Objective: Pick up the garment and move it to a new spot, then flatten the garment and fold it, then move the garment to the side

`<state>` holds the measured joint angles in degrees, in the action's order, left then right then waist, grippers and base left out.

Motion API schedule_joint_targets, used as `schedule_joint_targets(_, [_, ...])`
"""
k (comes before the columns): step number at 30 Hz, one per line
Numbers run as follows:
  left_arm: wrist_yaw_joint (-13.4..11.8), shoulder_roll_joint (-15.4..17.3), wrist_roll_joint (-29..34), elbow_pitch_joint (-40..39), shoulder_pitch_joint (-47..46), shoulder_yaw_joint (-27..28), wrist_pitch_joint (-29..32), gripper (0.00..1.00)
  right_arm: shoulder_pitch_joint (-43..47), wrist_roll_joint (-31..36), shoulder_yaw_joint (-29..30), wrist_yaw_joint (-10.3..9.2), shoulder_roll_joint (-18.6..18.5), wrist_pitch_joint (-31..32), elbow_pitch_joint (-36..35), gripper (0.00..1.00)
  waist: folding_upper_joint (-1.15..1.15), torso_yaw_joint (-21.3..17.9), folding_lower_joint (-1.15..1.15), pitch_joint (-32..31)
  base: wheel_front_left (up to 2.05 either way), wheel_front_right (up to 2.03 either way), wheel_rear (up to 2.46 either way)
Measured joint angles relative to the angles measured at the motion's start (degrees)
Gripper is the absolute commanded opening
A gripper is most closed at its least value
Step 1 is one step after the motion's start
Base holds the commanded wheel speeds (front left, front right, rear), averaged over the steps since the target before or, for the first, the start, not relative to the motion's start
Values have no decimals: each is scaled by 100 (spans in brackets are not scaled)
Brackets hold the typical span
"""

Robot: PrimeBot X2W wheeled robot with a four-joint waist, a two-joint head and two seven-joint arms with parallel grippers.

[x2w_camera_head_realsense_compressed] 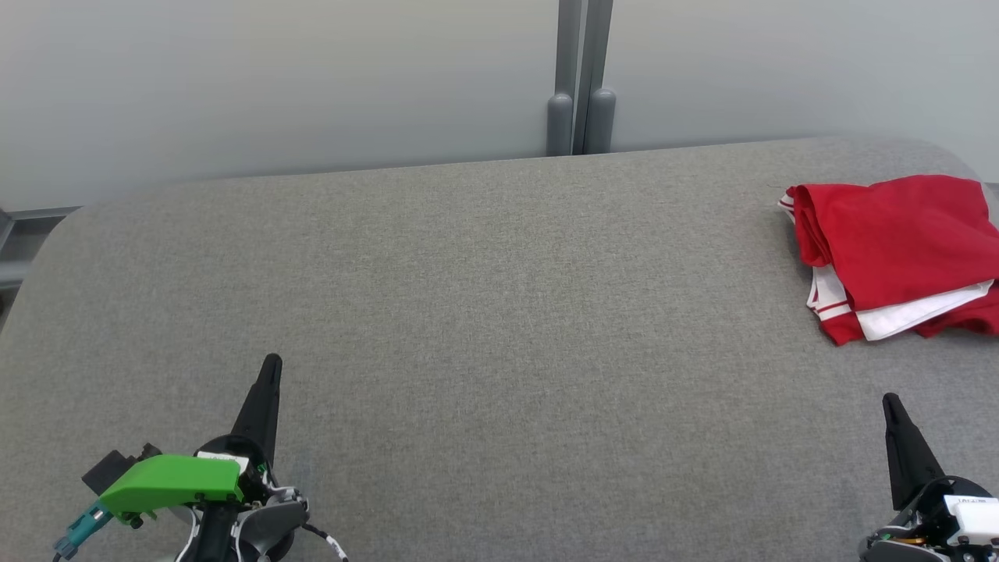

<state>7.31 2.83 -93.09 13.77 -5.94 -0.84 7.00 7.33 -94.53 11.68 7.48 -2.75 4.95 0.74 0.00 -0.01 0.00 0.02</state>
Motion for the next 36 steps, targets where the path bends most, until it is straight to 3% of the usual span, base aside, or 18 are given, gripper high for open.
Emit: schedule_joint_targets(36, [0, 0, 0, -1, 0, 0, 0, 0, 0, 0, 0, 0, 0, 0, 0, 0, 0, 0, 0, 0, 0, 0, 0])
